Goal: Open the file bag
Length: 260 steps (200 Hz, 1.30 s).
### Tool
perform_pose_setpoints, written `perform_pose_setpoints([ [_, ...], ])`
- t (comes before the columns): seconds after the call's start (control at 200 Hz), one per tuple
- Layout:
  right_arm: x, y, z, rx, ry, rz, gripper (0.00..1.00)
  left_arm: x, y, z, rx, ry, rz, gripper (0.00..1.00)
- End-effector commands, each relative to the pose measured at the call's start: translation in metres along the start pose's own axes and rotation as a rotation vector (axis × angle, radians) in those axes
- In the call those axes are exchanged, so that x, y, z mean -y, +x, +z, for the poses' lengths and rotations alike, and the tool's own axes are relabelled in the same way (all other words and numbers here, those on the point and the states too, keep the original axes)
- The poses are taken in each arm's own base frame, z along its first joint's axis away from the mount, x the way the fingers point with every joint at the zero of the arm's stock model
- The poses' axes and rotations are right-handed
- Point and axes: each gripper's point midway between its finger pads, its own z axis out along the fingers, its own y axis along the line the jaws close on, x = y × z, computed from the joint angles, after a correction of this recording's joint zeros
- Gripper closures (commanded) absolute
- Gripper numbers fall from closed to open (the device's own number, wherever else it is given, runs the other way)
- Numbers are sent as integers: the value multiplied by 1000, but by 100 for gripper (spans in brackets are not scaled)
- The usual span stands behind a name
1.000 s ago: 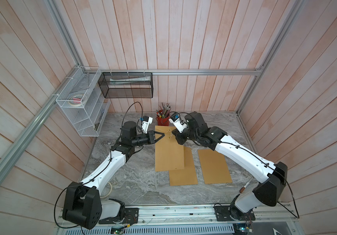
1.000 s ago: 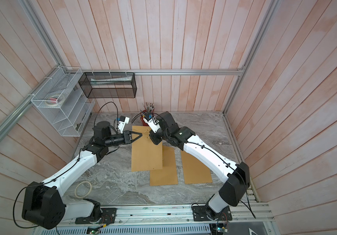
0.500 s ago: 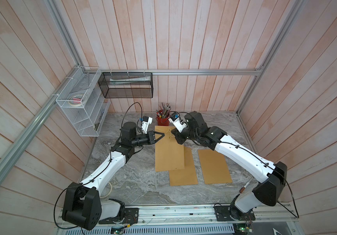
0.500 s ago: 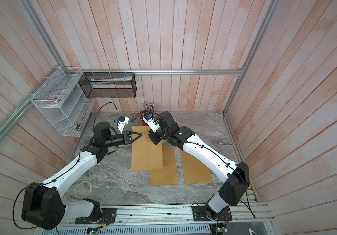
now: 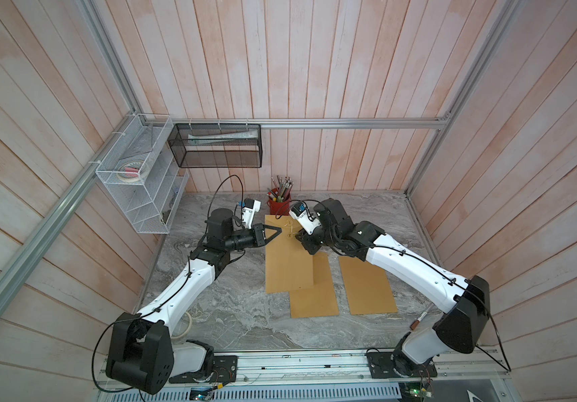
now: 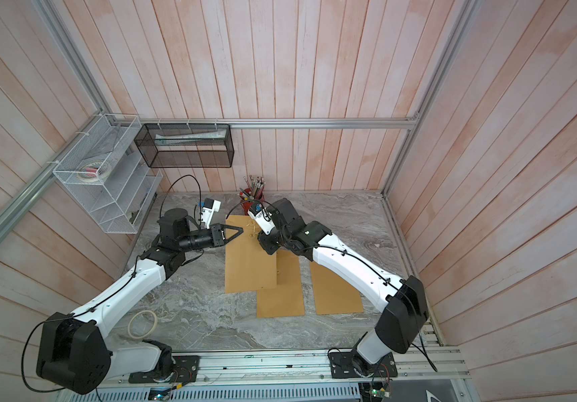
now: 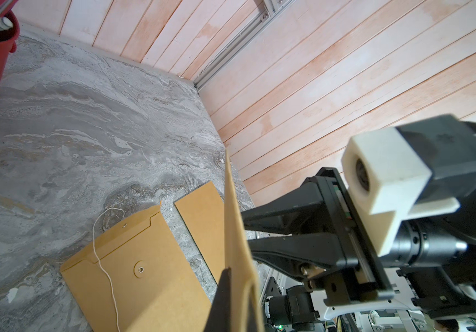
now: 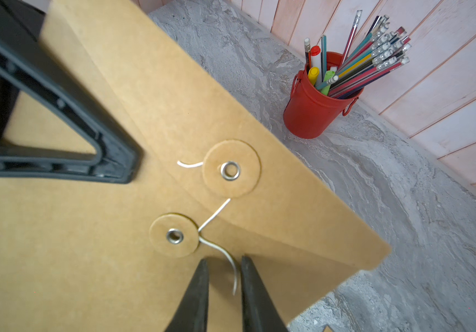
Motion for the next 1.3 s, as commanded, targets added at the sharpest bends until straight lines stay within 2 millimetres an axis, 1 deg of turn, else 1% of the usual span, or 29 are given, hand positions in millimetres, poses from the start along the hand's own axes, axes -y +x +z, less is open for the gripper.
perform_pose_setpoints([
  [0.0,-1,2,-8,-3,12,4,76,10,-4,-3,13,20,35,100],
  [0.13,-1,2,-7,-4,8,2,77,12,-5,-4,16,21,38,100],
  [0.325,-2,1,-3,-6,1,1,90,12,-5,-4,14,23,39,100],
  [0.5,-4,-3,-1,-1,-9,1,100,12,-5,-4,14,23,38,100],
  [0.65,-4,-8,-1,10,-12,3,100,11,-4,-3,15,20,37,100],
  [0.965,-3,-26,-10,67,-10,17,100,9,-4,-3,18,20,34,100],
  [1.295,-13,-43,-15,121,-67,25,100,8,-2,-3,20,24,32,100],
])
